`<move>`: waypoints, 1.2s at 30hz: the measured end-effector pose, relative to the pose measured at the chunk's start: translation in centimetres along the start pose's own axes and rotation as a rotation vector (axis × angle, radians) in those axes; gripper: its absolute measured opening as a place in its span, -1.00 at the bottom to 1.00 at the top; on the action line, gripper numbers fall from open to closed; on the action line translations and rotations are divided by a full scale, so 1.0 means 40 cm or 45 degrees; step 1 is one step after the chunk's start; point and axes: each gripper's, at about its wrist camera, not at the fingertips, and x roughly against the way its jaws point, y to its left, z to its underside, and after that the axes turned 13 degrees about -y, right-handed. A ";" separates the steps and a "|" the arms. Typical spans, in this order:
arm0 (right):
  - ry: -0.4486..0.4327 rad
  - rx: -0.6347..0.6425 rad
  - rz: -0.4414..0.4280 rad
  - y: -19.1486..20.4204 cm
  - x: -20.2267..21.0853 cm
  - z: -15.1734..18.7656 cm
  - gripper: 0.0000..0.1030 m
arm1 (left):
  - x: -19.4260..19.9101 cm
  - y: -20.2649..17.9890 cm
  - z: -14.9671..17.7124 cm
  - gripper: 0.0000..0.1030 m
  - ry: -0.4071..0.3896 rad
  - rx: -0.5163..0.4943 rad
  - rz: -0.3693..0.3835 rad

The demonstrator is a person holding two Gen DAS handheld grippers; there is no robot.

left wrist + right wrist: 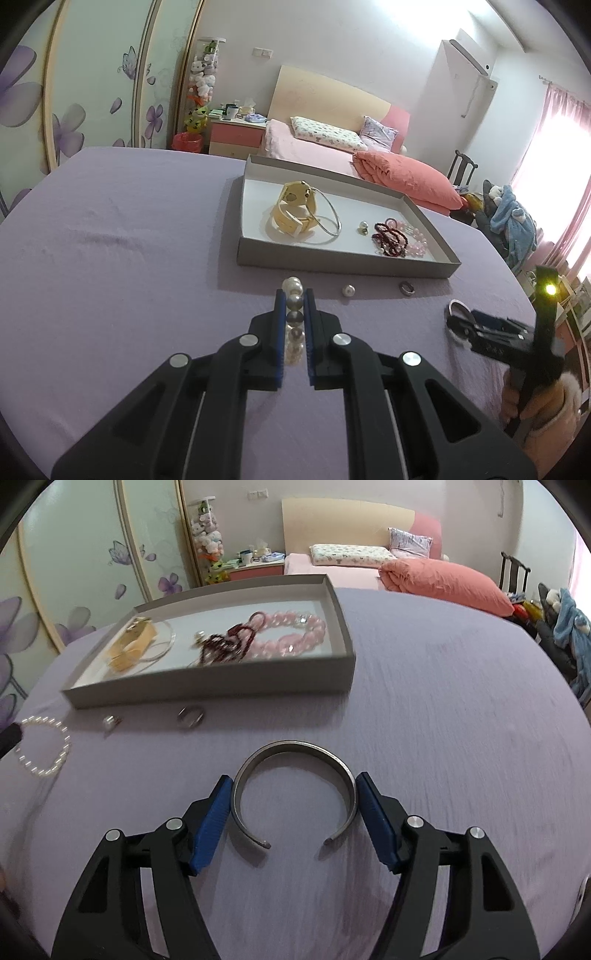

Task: Organize jewelry
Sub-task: 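Carry the cuff bangle and pearl bracelet into the tray and open both tools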

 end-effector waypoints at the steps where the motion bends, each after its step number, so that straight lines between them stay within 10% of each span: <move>1: -0.002 -0.014 -0.011 -0.001 0.012 0.008 0.31 | 0.004 -0.001 0.003 -0.80 0.001 0.003 0.006; 36: -0.567 -0.028 -0.128 0.072 0.281 -0.034 0.32 | 0.206 -0.075 -0.062 -0.80 -0.225 -0.021 0.106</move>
